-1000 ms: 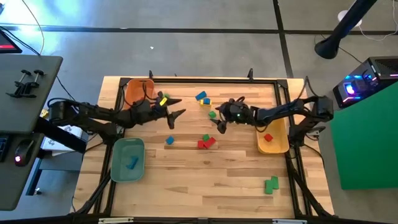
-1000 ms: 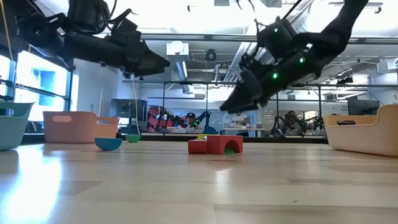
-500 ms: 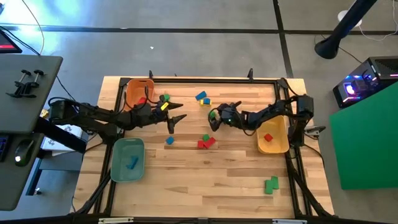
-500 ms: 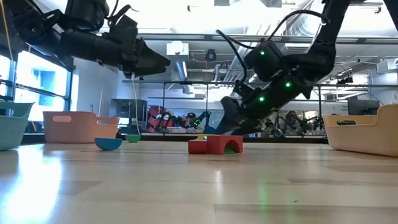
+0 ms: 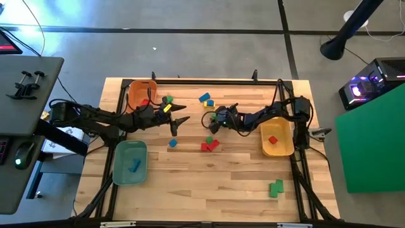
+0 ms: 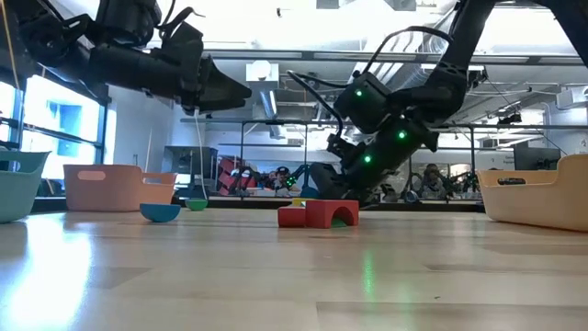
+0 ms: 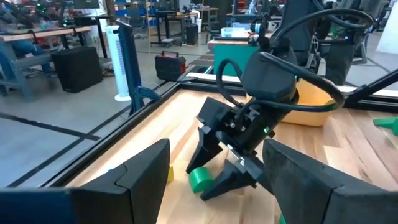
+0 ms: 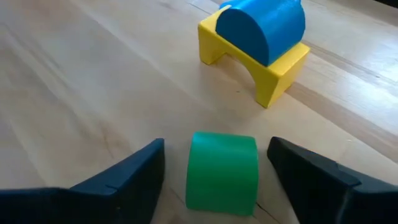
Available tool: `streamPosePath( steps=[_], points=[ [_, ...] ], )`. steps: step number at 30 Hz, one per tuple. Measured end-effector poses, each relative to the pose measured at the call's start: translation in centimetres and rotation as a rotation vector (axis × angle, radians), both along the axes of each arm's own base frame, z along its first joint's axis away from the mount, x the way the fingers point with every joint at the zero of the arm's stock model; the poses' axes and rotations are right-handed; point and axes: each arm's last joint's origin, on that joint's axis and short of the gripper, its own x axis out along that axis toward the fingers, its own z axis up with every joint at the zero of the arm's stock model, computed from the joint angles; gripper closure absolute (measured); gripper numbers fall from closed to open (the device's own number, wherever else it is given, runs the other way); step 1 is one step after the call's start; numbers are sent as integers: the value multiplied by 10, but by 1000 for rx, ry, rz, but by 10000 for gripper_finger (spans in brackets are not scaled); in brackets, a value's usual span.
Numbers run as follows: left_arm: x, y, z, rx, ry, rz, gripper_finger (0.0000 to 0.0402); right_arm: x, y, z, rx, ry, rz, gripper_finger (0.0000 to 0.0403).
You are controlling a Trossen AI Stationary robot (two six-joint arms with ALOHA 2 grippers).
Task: Sort blocks by size
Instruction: Put the green half-circle block into the yellow bin
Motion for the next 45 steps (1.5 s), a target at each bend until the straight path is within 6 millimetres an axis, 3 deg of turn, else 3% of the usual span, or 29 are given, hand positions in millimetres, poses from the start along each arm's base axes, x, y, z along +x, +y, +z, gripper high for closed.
streamPosePath(
  steps=[7, 11, 14, 21, 26, 31, 35, 39, 45],
  points=[
    [0, 0, -2, -5, 24, 0, 158, -1, 2, 2, -9, 26, 44, 277],
    [0, 0, -3, -13, 28, 0, 158, -8, 14, 20, -21, 86, 90, 274],
    [0, 0, -4, -15, 37, 0, 158, -19, 29, 49, -30, 117, 96, 274],
    [-1, 0, -5, -17, 46, 0, 158, -81, 74, 112, 37, 204, -22, 274],
    [-1, 0, -5, -17, 46, 0, 158, -135, 96, 133, 218, 260, -214, 274],
    [-1, 0, -5, -17, 48, 0, 158, -170, 114, 137, 375, 351, -400, 274],
    [-1, 0, -5, -17, 47, 0, 158, -185, 117, 129, 398, 402, -547, 274],
    [-1, 0, -5, -17, 47, 0, 158, -189, 113, 110, 404, 415, -588, 274],
    [-1, 0, -5, -20, 46, -3, 158, -182, 102, 111, 341, 372, -653, 268]
  ],
)
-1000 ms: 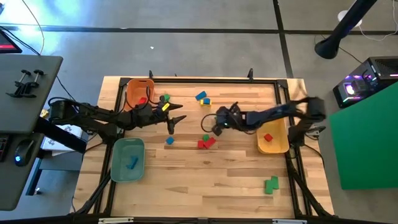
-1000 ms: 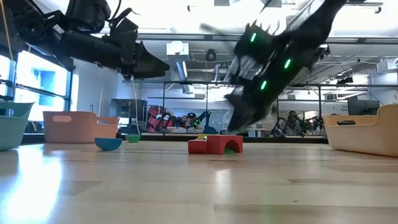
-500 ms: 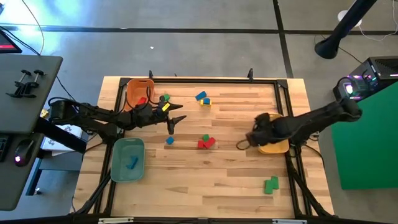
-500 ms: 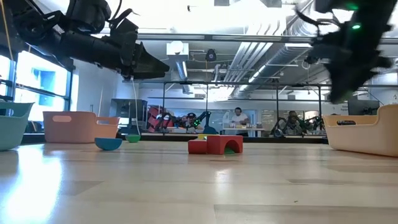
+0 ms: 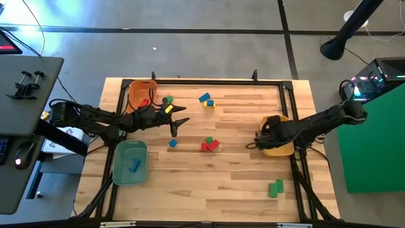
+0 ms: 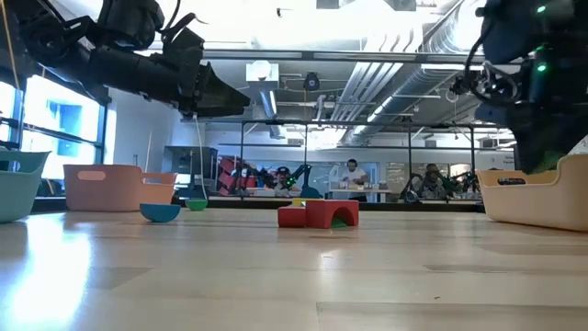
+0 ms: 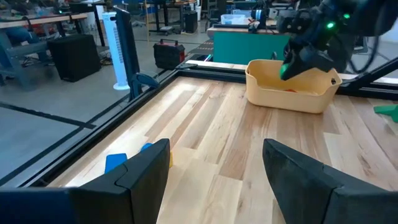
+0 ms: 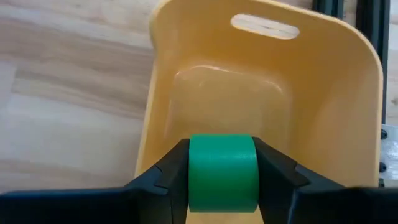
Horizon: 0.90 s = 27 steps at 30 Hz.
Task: Sort blocks by size
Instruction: Put the green half-circle block into the yellow bin
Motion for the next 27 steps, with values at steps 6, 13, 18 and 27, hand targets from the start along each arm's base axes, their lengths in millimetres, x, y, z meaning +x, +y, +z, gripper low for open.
streamPosePath(
  steps=[6, 13, 18, 27],
  points=[
    [0, 0, 0, 0, 0, 0, 158, 2, -13, 0, 43, 34, -16, 258],
    [0, 0, 0, -8, -3, 1, 158, 7, -33, -2, 126, 56, 30, 255],
    [0, 0, 0, -8, -3, 1, 158, 7, -49, -3, 187, 71, 42, 253],
    [0, 0, 0, -8, -3, 1, 158, 9, -59, -7, 249, 122, 124, 252]
  ],
)
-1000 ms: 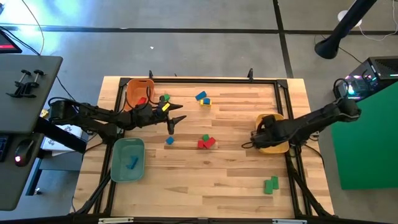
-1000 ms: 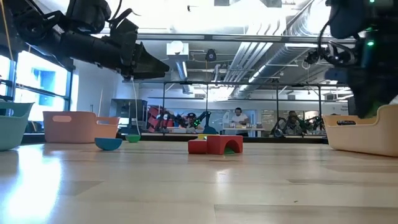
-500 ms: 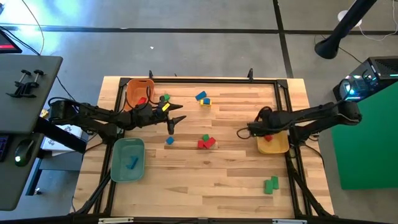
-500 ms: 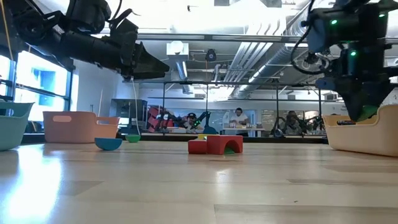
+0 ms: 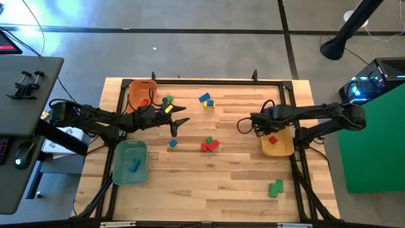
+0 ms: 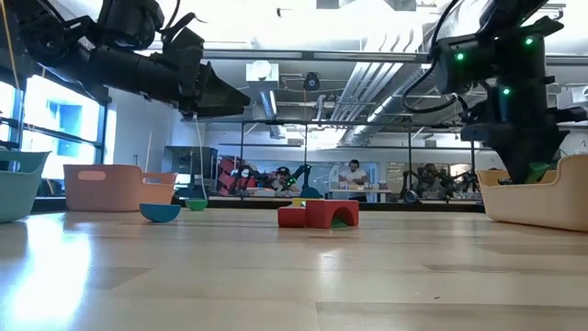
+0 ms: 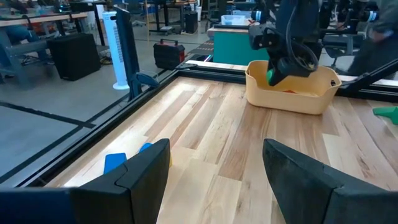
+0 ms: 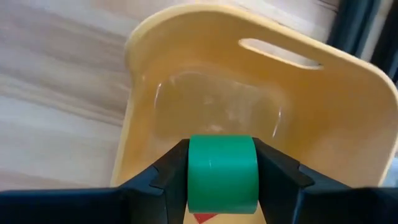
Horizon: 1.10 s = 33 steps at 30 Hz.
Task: Sort blocks by size
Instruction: Put the green half-circle block into the yellow bin, then put the red arch block into the blue bin
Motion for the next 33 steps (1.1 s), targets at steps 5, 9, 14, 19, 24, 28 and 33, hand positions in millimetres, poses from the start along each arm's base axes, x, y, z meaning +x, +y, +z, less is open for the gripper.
streamPosePath(
  steps=[5, 9, 14, 19, 24, 28, 33],
  points=[
    [0, 0, 0, 0, 0, 0, 158, 11, -1, -10, 36, 7, 96, 245],
    [0, 0, 0, 0, 0, 0, 158, 18, -2, -16, 50, 4, 145, 218],
    [0, 0, 0, 0, 0, 0, 158, 16, -3, -17, 25, 46, 154, 174],
    [0, 0, 0, 0, -1, 0, 158, 10, -1, -6, -21, 73, 145, 163],
    [0, 0, 1, -7, -11, 2, 158, 6, 5, 21, -142, 56, 132, 162],
    [0, 0, 1, -12, -15, 3, 158, 11, 12, 40, -255, -62, 171, 162],
    [0, 0, 2, -28, -30, 5, 158, 37, 24, 45, -369, -286, 376, 162]
  ],
)
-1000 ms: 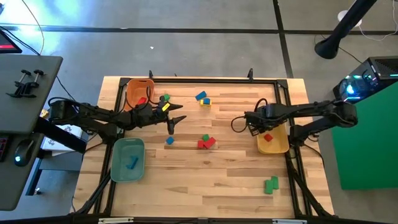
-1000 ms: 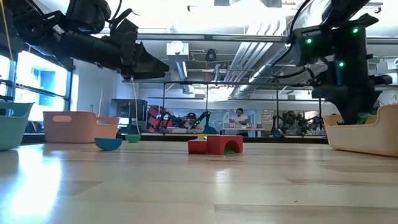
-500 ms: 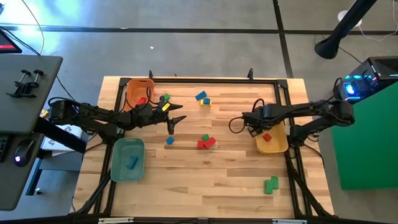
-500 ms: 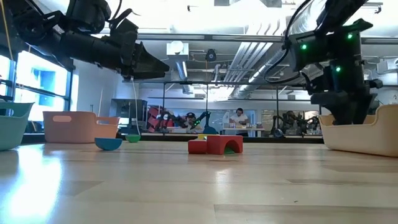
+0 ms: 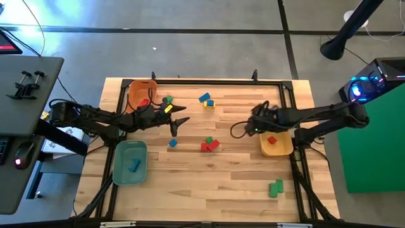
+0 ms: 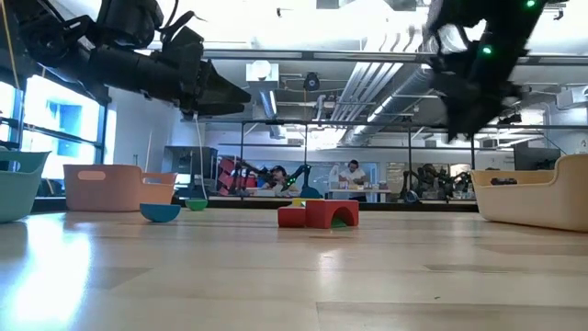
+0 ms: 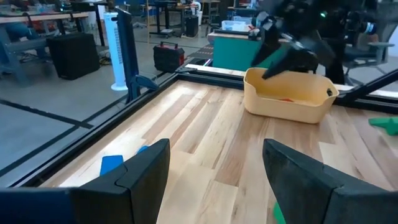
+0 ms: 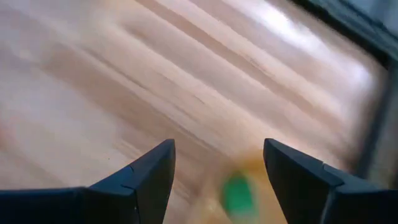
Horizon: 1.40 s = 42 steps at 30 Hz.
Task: Sort blocks by size
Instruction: Put the red arch block into the blue bin
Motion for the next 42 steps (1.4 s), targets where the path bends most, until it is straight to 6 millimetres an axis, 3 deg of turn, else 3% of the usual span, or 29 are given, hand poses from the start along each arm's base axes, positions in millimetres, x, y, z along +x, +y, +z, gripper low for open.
streamPosePath(
  steps=[5, 9, 16, 23, 30, 42],
  points=[
    [0, 0, 3, 5, -28, 0, 158, 29, 10, -12, -74, -227, 344, 162],
    [1, 0, 6, 9, -58, 0, 158, 39, 15, -26, -107, -445, 586, 162],
    [2, -5, 7, 57, -59, -28, 158, 29, 16, -43, -192, -745, 619, 162],
    [4, -17, 12, 146, -78, -84, 158, 27, 16, -45, -256, -733, 670, 162],
    [4, -22, 12, 190, -61, -31, 158, 27, 15, -45, -293, -716, 696, 162],
    [8, -30, -1, 148, 129, -53, 158, 27, 15, -45, -278, -717, 685, 162]
  ],
)
